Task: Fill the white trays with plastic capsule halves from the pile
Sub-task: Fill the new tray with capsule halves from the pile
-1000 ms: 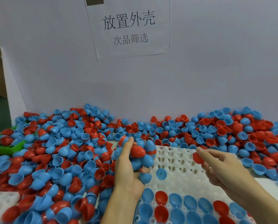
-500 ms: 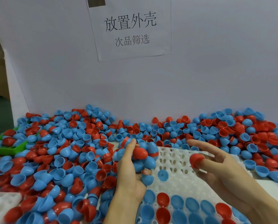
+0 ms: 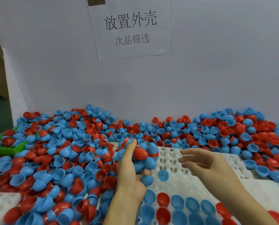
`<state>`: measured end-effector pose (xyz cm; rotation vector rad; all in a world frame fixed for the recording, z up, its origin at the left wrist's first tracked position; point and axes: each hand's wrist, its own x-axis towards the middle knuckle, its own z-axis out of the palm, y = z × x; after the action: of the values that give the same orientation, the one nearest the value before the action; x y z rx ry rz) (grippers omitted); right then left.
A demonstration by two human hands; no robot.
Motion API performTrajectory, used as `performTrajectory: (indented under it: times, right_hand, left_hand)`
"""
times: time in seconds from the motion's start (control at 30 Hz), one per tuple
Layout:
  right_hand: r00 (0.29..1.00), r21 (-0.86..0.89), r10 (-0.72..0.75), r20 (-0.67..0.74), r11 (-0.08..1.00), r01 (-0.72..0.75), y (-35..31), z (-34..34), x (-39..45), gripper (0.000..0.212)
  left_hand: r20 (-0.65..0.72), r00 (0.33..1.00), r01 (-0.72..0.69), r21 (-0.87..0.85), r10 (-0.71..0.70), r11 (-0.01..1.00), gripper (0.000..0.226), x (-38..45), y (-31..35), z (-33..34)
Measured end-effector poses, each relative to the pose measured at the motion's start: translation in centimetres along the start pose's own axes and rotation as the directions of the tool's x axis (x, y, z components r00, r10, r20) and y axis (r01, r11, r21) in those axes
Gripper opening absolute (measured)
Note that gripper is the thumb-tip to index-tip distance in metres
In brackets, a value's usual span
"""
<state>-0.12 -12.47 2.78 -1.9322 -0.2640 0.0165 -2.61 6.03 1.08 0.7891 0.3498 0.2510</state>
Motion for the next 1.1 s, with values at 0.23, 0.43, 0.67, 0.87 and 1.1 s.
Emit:
performTrajectory:
  times: [0.23, 0.43, 0.67, 0.87, 1.1]
  right_hand:
    - [0.923, -0.429, -0.167, 0.348, 0.847, 0.315, 0.6, 3.6, -0.5, 0.051]
    - [0.93, -0.616, -0.181, 0.319, 0.707, 0.349, 0.2, 4.3, -0.1, 0.032]
    - [0.945, -0.699, -0.136, 0.297, 0.643, 0.312, 0.2, 4.2, 0.2, 0.027]
    - [0.946, -0.666, -0.134, 0.297, 0.68, 0.306, 0.8, 4.1, 0.2, 0.038]
    - [0.978, -0.319, -0.123, 0.168, 0.932, 0.172, 0.8, 0.8, -0.2, 0.007]
  left_hand:
    - [-0.02, 1.0, -0.005, 0.004, 0.005, 1.0, 0.03, -0.1, -0.1, 0.2]
    - [-0.041, 0.999, -0.005, 0.014, 0.005, 1.0, 0.032, -0.2, -0.1, 0.1]
    - [-0.032, 0.999, 0.004, 0.028, -0.003, 1.0, 0.031, -0.1, -0.2, 0.0]
    - [-0.017, 1.0, 0.003, 0.003, -0.003, 1.0, 0.03, -0.2, -0.1, 0.1]
    - [-0.043, 0.999, -0.015, 0.025, 0.016, 1.0, 0.032, 0.0, -0.1, 0.1]
